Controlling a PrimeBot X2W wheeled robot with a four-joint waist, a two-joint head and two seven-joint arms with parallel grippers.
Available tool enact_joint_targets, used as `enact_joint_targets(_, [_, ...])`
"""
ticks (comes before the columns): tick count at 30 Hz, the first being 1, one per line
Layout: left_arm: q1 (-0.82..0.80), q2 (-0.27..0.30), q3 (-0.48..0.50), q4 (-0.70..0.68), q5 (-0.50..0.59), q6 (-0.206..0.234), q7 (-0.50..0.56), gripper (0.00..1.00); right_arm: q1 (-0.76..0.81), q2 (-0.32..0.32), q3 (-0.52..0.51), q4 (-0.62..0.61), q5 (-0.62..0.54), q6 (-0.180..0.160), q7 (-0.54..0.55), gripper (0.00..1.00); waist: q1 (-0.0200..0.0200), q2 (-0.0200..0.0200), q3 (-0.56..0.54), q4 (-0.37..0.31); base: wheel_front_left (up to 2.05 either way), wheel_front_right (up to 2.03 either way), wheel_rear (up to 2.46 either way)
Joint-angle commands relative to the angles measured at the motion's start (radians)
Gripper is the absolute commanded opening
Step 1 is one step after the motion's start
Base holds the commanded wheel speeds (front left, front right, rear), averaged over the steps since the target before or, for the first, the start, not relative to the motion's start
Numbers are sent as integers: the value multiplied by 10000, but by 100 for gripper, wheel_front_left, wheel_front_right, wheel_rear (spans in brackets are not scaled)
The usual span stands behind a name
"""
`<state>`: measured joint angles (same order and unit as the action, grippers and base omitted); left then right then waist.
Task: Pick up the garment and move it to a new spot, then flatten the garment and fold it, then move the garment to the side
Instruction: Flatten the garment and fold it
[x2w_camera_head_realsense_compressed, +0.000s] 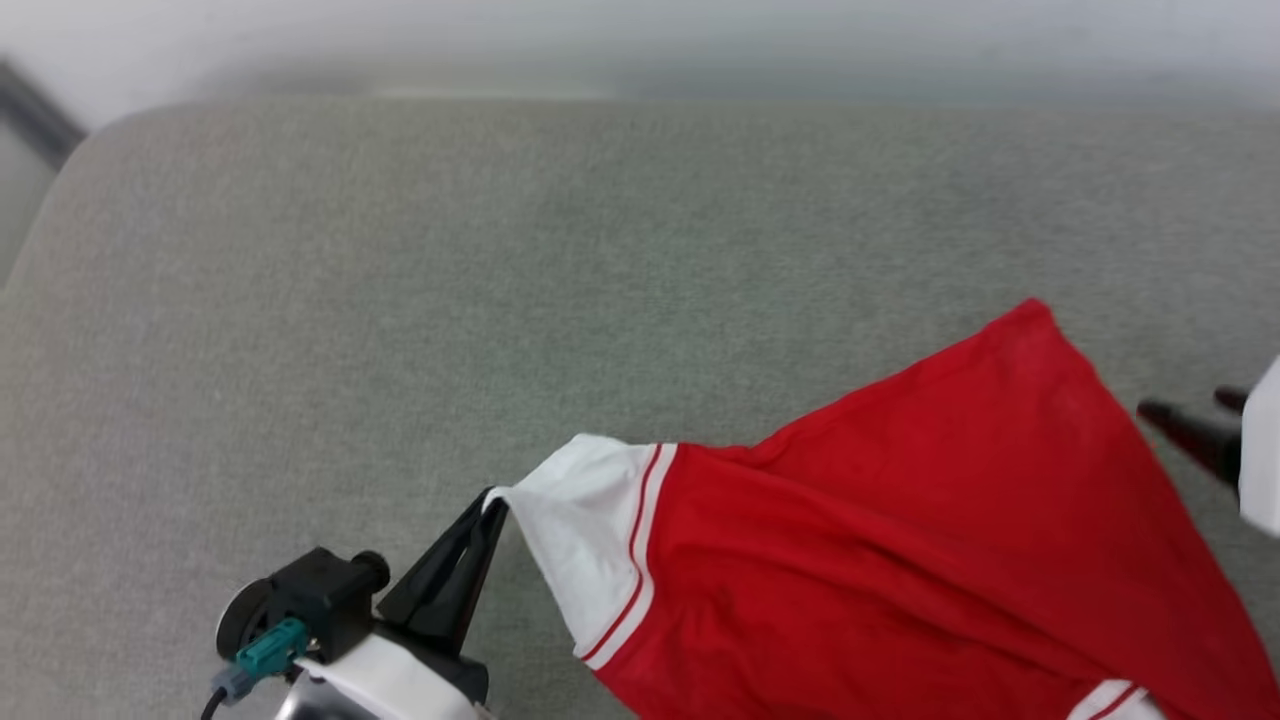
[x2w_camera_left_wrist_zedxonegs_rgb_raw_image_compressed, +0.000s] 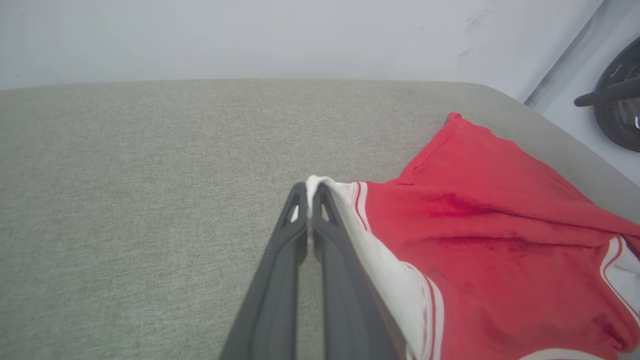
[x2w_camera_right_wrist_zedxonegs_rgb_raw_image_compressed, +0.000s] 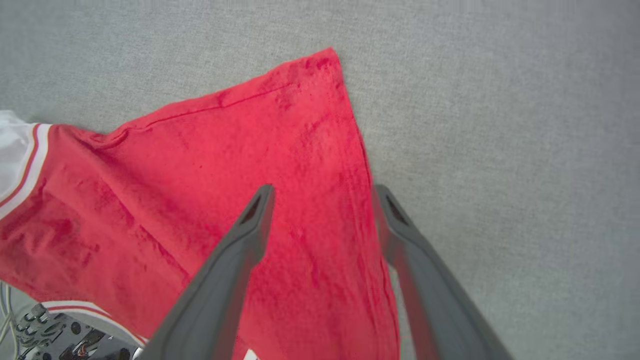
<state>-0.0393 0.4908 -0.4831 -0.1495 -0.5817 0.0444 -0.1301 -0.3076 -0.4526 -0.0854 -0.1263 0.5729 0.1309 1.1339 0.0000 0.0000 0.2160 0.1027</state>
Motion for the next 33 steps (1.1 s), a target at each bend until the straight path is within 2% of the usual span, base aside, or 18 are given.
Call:
enact_joint_targets(1, [-282, -44, -73, -155, 110, -53, 8, 0, -702, 38, 96, 359, -417, -4, -51, 100, 0, 0, 586, 498, 0, 0, 0])
enact_joint_targets(8, [-837, -341, -333, -349, 266, -170, -49, 0, -2391, 322, 183, 1975, -1337, -4, 288, 100, 0, 0, 1550, 1384, 0, 0, 0])
enact_joint_targets(12, [-1081, -535, -522, -272, 340, -270, -133, 0, -2892, 176, 335, 2757, -1839, -4, 410, 100, 0, 0, 1914, 1766, 0, 0, 0])
enact_joint_targets(18, [-1268, -742, -726, -121, 408, -375, -220, 0, -2973, 79, 312, 3544, -2245, -4, 500, 100, 0, 0, 2167, 2097, 0, 0, 0])
enact_joint_targets(26, [-1370, -766, -770, 38, 351, -408, -284, 0, -1912, 189, 578, 4259, -2198, -4, 698, 100, 0, 0, 2302, 2301, 0, 0, 0])
enact_joint_targets(27, [-1389, -757, -761, 43, 337, -403, -272, 0, -1778, 182, 608, 4310, -2204, -4, 706, 83, 0, 0, 2288, 2307, 0, 0, 0])
enact_joint_targets(28, [-1394, -751, -749, 50, 331, -383, -269, 0, -1635, 204, 648, 4350, -2174, -4, 716, 23, 0, 0, 2264, 2306, 0, 0, 0])
enact_joint_targets(29, [-1387, -742, -744, 56, 329, -360, -260, 0, -1514, 241, 693, 4347, -2112, -2, 692, 0, 0, 0, 2234, 2297, 0, 0, 0])
enact_joint_targets(33, [-1347, -679, -761, 33, 354, -315, -210, 0, -1518, 290, 526, 4311, -2011, -4, 151, 0, 0, 0, 2009, 2186, 0, 0, 0])
